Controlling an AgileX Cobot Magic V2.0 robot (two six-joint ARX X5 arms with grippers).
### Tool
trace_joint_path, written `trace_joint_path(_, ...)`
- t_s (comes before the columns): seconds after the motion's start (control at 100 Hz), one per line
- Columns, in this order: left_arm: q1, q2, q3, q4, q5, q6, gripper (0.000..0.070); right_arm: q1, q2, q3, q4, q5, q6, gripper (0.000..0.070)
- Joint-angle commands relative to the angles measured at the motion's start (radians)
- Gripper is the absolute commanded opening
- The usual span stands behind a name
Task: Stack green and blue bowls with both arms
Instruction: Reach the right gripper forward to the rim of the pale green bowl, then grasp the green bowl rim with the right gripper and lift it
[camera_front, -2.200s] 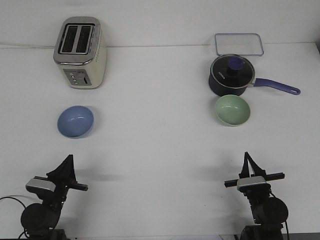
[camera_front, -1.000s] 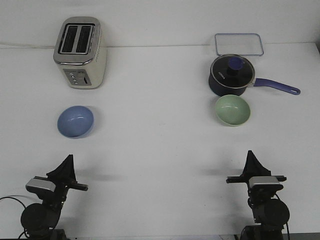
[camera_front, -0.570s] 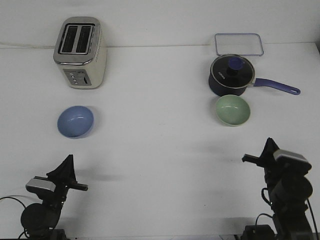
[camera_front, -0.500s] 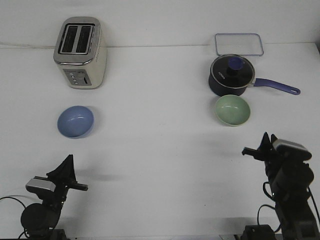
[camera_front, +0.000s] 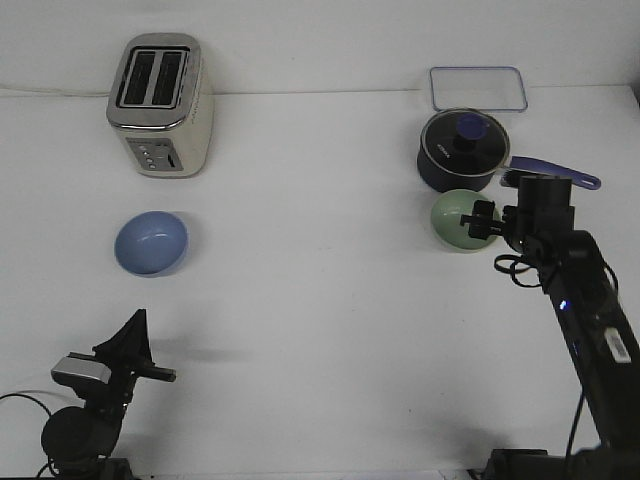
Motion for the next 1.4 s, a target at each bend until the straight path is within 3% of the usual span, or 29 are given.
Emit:
trace_joint_path(0.0,0.001,-0.001,-0.019,0.01,0.003,0.001,0.0014,-0.013,0.076,0.036,0.0,0.001,-0.019,0.048)
trace_joint_path(0.29,0.001,-0.001,-0.019,0.01,0.003,0.001,0.0014,-0.059,0.31,0.118,0.06,-0.068,-0.038,0.0477)
trace_joint_path(0.6,0.001,-0.001,-0.019,0.01,0.003,0.001,0.0014,-0.072,0.405,0.135,0.061,-0.111,-0.04,0.0358)
trace_joint_path(0.64,0.001,-0.001,-0.019,0.01,0.003,0.001,0.0015,-0.072,0.41,0.135,0.055,-0.112,-0.043,0.0284)
trace_joint_path(0.73,0.001,-0.001,-0.019,0.01,0.003,0.001,0.0014,-0.072,0.409,0.135,0.063,-0.116,-0.047,0.0)
trace_joint_path(1.0,0.001,-0.001,-0.019,0.01,0.003,0.001,0.0014,-0.072,0.305,0.148,0.006,-0.171,-0.048,0.0)
trace_joint_path(1.24,0.001,-0.001,-0.019,0.01,0.003,0.001,0.0015,-0.058,0.041,0.147,-0.109,-0.334,-0.047,0.0)
trace_joint_path(1.39,0.001,-0.001,-0.019,0.01,0.003,0.001,0.0014,0.025,-0.111,0.115,-0.171,-0.352,-0.047,0.0)
